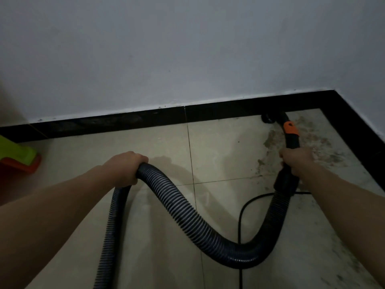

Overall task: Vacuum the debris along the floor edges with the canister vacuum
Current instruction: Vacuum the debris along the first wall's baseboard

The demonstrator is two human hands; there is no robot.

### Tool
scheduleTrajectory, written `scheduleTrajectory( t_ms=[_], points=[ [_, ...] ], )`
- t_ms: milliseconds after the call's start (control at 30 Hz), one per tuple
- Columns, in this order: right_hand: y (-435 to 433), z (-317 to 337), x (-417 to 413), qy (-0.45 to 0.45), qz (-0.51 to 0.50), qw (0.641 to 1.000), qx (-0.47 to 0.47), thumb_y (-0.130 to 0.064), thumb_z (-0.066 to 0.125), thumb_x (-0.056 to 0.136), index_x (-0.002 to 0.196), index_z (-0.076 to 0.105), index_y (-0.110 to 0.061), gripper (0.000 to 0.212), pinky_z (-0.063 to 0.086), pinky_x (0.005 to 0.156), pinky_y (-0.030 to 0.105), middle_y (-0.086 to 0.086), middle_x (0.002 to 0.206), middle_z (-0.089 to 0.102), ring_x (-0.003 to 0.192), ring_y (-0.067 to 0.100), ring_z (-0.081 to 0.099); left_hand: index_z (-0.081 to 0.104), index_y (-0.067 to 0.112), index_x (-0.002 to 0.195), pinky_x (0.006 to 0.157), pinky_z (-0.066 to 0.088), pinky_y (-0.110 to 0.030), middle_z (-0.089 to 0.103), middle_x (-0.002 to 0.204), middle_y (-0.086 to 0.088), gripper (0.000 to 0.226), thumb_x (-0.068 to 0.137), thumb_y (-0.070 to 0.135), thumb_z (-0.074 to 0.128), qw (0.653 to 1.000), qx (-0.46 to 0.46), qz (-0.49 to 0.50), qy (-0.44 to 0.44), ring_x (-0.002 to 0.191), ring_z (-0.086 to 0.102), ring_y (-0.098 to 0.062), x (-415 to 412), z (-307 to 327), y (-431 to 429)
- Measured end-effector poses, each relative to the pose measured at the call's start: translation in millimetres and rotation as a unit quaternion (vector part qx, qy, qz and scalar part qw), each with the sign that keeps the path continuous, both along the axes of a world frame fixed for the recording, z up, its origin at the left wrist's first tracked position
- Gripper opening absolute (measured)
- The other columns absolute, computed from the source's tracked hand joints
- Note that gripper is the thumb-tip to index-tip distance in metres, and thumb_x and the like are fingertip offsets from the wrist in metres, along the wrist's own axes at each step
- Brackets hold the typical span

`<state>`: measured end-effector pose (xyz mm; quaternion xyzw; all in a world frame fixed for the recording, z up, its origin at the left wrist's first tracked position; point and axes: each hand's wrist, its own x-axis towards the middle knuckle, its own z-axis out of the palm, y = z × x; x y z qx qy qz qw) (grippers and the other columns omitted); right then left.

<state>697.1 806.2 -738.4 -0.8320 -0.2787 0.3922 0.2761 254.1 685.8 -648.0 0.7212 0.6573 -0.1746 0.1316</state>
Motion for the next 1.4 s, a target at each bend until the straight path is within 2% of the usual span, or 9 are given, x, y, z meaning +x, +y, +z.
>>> scheduleTrajectory(
  t_ms=[167, 400, 533, 600, 733, 967, 1100, 1233, 1400],
  points=[
    [-18, -7, -41, -0.006, 0.026, 0.999, 0.032, -0.013, 0.069, 0.079, 0.104, 0.056, -0.003, 0.03, 0.058, 0.069, 0.043, 0.016, 0.083, 0.061, 0.072, 0.033, 0.063, 0.052, 0.032, 0.092, 0.082, 0.047, -0.03, 0.062, 0.098, 0.004, 0.029, 0.077, 0.014, 0.069, 1.0, -0.017, -0.022, 0.009, 0.096, 0.056, -0.015, 0, -6, 3],
    [-48, -10, -106, -0.044, 0.152, 0.986, 0.06, -0.02, 0.068, 0.082, 0.107, 0.057, -0.006, 0.031, 0.049, 0.06, 0.032, 0.013, 0.085, 0.062, 0.077, 0.033, 0.066, 0.058, 0.027, 0.101, 0.086, 0.048, -0.032, 0.062, 0.101, 0.002, 0.027, 0.08, 0.013, 0.068, 0.999, -0.026, -0.023, 0.001, 0.098, 0.057, -0.016, -13, -3, -8],
    [-51, -2, -145, -0.11, 0.307, 0.944, 0.046, -0.027, 0.068, 0.08, 0.104, 0.053, -0.016, 0.03, 0.049, 0.065, 0.032, 0.008, 0.089, 0.063, 0.078, 0.028, 0.064, 0.059, 0.026, 0.101, 0.086, 0.049, -0.032, 0.063, 0.101, 0.001, 0.025, 0.081, 0.013, 0.066, 0.999, -0.031, -0.021, 0.001, 0.097, 0.057, -0.016, -19, -6, -17],
    [-45, 5, -149, -0.14, 0.34, 0.929, 0.045, -0.028, 0.069, 0.08, 0.105, 0.053, -0.018, 0.031, 0.049, 0.065, 0.032, 0.005, 0.086, 0.061, 0.076, 0.025, 0.062, 0.059, 0.026, 0.101, 0.085, 0.049, -0.032, 0.063, 0.1, 0.001, 0.026, 0.08, 0.013, 0.066, 0.999, -0.032, -0.024, -0.007, 0.096, 0.057, -0.016, -17, -8, -18],
    [-35, 21, -106, -0.211, 0.306, 0.928, 0.024, -0.028, 0.071, 0.078, 0.108, 0.056, -0.016, 0.035, 0.053, 0.067, 0.036, 0.008, 0.086, 0.063, 0.076, 0.027, 0.064, 0.059, 0.024, 0.099, 0.079, 0.049, -0.031, 0.063, 0.097, -0.001, 0.029, 0.075, 0.009, 0.067, 0.999, -0.032, -0.029, -0.026, 0.093, 0.058, -0.018, -10, -15, -14],
    [-38, 59, -17, -0.266, 0.246, 0.93, -0.058, -0.021, 0.071, 0.078, 0.103, 0.057, -0.01, 0.031, 0.046, 0.048, 0.027, 0.011, 0.077, 0.065, 0.06, 0.024, 0.064, 0.055, 0.026, 0.091, 0.076, 0.049, -0.03, 0.062, 0.095, -0.001, 0.029, 0.073, 0.006, 0.066, 0.994, -0.047, -0.057, -0.078, 0.091, 0.059, -0.019, 22, -29, 13],
    [-59, 76, -4, -0.263, 0.263, 0.924, -0.088, -0.02, 0.073, 0.076, 0.099, 0.059, -0.008, 0.03, 0.042, 0.048, 0.025, 0.011, 0.076, 0.064, 0.061, 0.024, 0.062, 0.057, 0.021, 0.091, 0.072, 0.045, -0.029, 0.064, 0.098, -0.006, 0.026, 0.075, 0.002, 0.063, 0.99, -0.057, -0.057, -0.115, 0.09, 0.06, -0.021, 46, -31, 17],
    [-91, 79, 3, -0.236, 0.274, 0.927, -0.1, -0.019, 0.071, 0.076, 0.094, 0.06, -0.009, 0.024, 0.041, 0.044, 0.023, 0.011, 0.069, 0.063, 0.052, 0.023, 0.06, 0.059, 0.016, 0.097, 0.071, 0.041, -0.027, 0.063, 0.1, -0.008, 0.026, 0.077, 0.0, 0.059, 0.985, -0.072, -0.063, -0.144, 0.093, 0.058, -0.022, 67, -37, -1],
    [-131, 65, 18, -0.205, 0.268, 0.938, -0.076, -0.028, 0.072, 0.079, 0.097, 0.061, -0.012, 0.027, 0.044, 0.041, 0.023, 0.01, 0.067, 0.067, 0.043, 0.019, 0.063, 0.059, 0.016, 0.105, 0.071, 0.043, -0.028, 0.06, 0.1, -0.006, 0.028, 0.081, 0.002, 0.058, 0.985, -0.069, -0.101, -0.121, 0.094, 0.058, -0.021, 82, -26, -20]
  ],
)
